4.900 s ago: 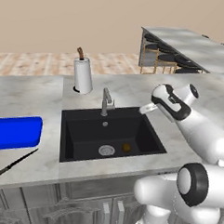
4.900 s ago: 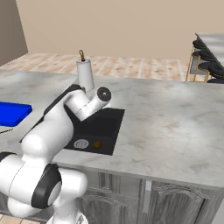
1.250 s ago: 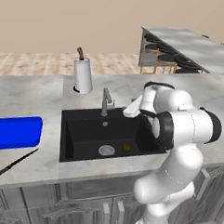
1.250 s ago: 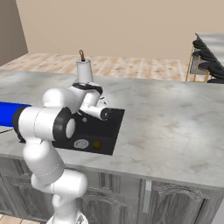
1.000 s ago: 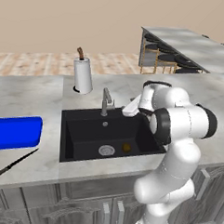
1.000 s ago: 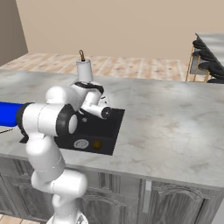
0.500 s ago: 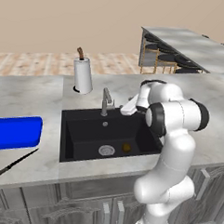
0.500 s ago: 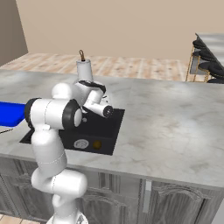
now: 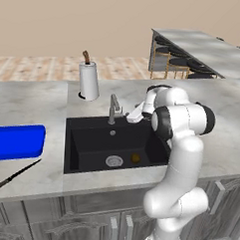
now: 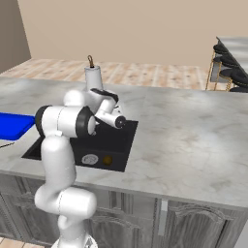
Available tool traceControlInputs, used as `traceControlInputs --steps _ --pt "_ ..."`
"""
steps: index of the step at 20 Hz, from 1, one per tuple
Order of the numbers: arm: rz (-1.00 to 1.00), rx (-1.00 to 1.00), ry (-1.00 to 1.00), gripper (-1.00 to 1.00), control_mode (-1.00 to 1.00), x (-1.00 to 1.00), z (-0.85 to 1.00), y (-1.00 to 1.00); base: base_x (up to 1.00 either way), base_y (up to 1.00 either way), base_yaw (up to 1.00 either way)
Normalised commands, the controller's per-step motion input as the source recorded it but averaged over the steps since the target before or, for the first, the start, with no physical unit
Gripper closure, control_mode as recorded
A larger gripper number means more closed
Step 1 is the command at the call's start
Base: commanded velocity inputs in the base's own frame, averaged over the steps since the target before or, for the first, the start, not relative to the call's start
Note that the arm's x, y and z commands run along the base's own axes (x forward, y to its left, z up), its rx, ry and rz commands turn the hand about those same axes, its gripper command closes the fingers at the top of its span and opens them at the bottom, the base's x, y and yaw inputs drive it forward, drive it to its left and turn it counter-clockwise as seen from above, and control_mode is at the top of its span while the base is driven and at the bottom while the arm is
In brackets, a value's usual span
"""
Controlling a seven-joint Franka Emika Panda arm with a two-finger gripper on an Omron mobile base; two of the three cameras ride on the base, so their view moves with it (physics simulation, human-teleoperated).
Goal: Pick up all produce items and place them in the sink. Turn on the sink faucet to wash them. Then turn the sink off and put them in the tray.
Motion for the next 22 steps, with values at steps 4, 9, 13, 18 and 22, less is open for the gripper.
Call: traceControlInputs --steps 4,9,13,18,22 --pt "0.00 -0.02 0.00 -1.00 -1.00 0.30 -0.18 0.03 0.00 0.00 0.00" --pt "0.00 -0.02 0.00 -1.00 -1.00 0.31 -0.15 0.04 0.00 0.00 0.00" --pt "0.00 -0.02 0.00 -1.00 -1.00 0.29 -0.13 0.01 0.00 0.00 0.00" --pt "0.00 -0.02 0.00 -1.00 -1.00 0.30 -0.14 0.03 0.00 0.00 0.00" --pt "0.00 -0.03 0.00 -1.00 -1.00 0.31 -0.13 0.01 0.00 0.00 0.00"
